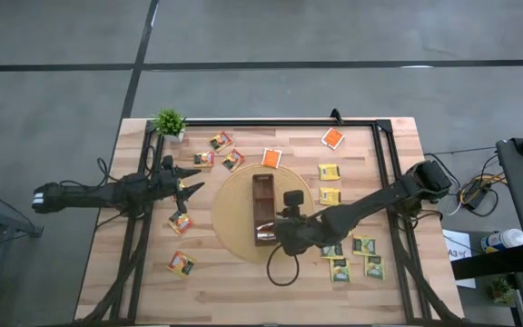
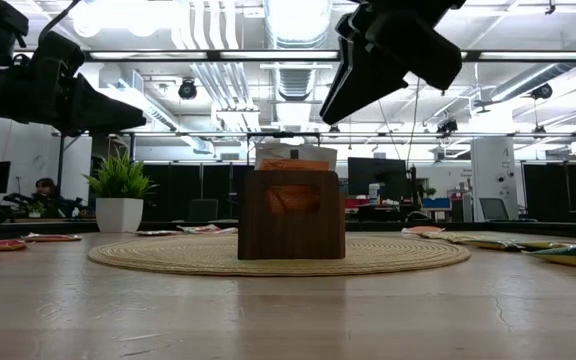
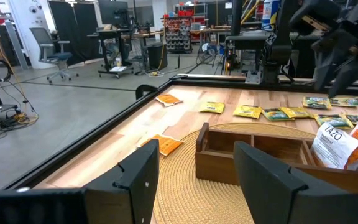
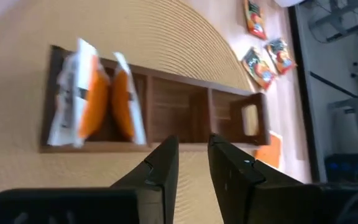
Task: Pick & Place Tea
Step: Put the left white tea bag into the bottom section of the wooden organizer
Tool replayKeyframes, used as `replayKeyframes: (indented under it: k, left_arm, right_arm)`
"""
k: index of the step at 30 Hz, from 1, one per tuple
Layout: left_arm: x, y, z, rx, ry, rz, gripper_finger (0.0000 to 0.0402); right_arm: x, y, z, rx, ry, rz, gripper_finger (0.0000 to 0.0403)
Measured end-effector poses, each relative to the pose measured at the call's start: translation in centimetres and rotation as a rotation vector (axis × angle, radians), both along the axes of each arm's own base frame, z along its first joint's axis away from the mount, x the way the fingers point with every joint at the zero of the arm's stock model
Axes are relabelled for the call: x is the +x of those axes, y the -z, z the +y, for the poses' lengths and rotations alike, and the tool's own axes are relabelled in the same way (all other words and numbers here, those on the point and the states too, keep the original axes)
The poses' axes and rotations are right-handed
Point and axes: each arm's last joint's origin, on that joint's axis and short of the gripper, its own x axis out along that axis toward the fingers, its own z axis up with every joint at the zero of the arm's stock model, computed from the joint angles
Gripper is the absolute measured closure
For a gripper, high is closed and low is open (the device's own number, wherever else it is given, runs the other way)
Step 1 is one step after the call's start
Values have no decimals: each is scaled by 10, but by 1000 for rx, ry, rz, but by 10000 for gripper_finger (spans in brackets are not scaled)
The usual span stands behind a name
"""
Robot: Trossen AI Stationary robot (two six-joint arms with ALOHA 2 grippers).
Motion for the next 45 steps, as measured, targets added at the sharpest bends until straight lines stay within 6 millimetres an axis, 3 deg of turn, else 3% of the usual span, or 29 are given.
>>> replayKeyframes:
  k: [10,16,24,31,39,45]
  left_arm:
    - [0,0,0,0,0,0,199]
    - [0,0,0,0,-1,0,199]
    - [0,0,0,0,-1,0,199]
    - [0,0,0,0,0,0,199]
    - [0,0,0,0,0,0,199]
    - [0,0,0,0,0,0,199]
  right_arm:
    - [8,-2,-46,-51,71,33,314]
    - [11,8,-90,-51,124,80,323]
    - [12,21,-157,102,89,91,322]
    - [1,24,-214,212,152,69,314]
    - [-21,26,-288,458,342,-188,311]
    - [-46,37,-319,598,486,-266,297]
